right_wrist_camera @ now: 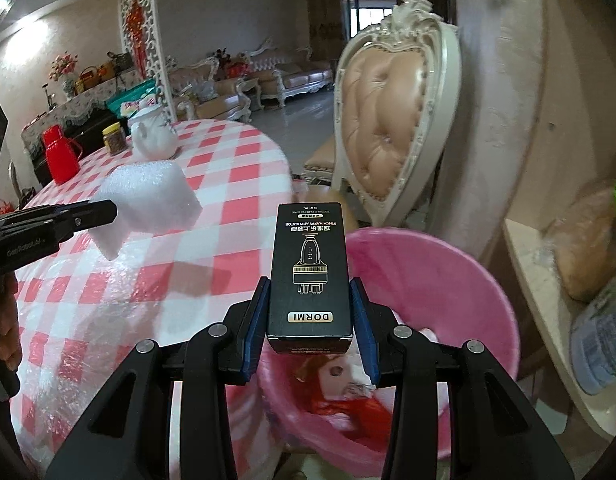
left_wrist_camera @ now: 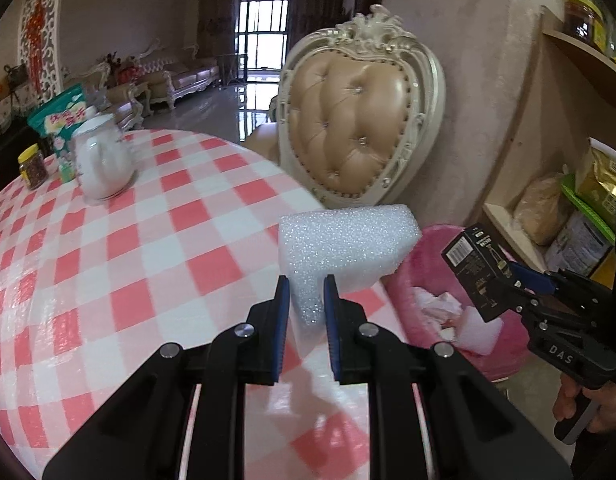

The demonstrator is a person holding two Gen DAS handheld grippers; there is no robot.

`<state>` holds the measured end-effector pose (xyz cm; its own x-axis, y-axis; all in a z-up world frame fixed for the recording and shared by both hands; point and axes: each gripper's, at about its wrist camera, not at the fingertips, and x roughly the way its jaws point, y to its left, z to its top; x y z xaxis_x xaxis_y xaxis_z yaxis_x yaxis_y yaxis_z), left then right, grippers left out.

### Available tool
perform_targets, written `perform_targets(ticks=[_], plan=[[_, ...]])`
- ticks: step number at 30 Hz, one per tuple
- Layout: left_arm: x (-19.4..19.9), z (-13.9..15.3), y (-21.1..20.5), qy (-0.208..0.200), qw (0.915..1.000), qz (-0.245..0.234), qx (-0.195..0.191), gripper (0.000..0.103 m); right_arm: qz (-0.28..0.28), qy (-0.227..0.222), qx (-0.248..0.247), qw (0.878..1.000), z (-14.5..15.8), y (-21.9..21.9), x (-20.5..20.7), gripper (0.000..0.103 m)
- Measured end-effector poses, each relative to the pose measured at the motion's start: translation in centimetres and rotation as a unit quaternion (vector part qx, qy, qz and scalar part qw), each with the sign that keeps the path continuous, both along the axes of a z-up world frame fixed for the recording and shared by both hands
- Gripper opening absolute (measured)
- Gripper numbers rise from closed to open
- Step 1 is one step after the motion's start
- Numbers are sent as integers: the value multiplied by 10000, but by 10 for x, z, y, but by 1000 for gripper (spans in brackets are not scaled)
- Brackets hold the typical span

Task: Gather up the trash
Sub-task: 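Carry the foam and black box to the pink bin and open both tools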

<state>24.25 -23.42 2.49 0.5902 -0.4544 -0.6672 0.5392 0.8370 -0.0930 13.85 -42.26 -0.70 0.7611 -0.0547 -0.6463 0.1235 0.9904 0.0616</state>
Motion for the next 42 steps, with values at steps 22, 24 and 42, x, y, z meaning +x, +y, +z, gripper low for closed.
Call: perform_targets(ticks=[22,24,42], plan=[[-23,-9,-110,191,9988,-447,85,17,-626,-111,-41,9980,0,-72,-31,39],[-23,-11,-118,214,9985,-484,107,17,-655,-104,-44,9978,-1,-75,-31,39],[-32,-24,-120,443,9981,-427,37,43,-676,-226,-38,9975,2,-81,-45,58]])
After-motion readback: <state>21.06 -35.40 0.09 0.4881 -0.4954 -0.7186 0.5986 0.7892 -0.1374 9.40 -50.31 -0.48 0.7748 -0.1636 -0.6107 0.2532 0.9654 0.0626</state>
